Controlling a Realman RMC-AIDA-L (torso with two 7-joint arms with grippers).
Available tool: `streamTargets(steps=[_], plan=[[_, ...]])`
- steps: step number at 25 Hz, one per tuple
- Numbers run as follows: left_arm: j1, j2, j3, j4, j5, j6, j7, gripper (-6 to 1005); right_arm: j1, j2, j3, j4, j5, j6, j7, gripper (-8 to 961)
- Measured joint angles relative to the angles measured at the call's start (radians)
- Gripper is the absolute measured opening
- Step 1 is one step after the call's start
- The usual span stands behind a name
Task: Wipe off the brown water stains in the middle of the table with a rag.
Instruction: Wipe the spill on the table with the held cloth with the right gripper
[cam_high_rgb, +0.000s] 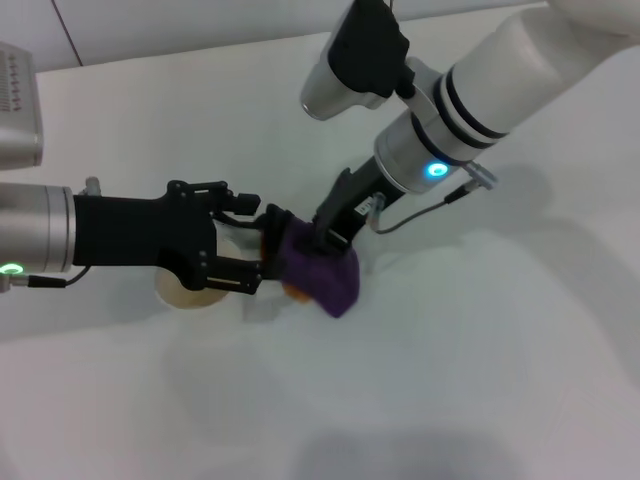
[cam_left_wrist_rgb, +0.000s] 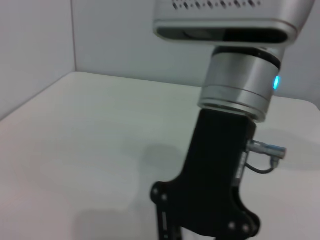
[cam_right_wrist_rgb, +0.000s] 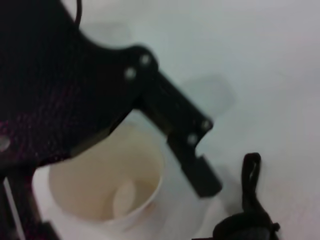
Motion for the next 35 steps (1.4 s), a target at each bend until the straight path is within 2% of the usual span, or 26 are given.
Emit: streamTargets(steps=[10, 17, 21, 31, 35], plan=[[0.004, 0.0, 0.0, -0.013, 0.003, -0.012, 0.012, 880, 0.035, 0.0, -0.049, 0.025, 0.03, 0.091, -0.003, 88], [0.003, 0.002, 0.0, -0.037, 0.004, -0.042, 0.028, 880, 0.104, 0.0, -0.188, 0.12, 0.105, 0.224, -0.006, 89], [0.003, 0.002, -0.001, -0.05, -0.001, -0.049, 0.039, 880, 0.116, 0.0, -0.21, 0.141, 0.118, 0.253, -0.006, 89], [0.004, 0.006, -0.008, -0.05, -0.004, -0.049, 0.038, 880, 0.123, 0.0, -0.213, 0.118, 0.119, 0.148, -0.022, 88], [-0.001, 0.007, -0.009, -0.048, -0.007, -0.049, 0.039, 880, 0.119, 0.0, -0.215, 0.118, 0.123, 0.152, -0.027, 88]])
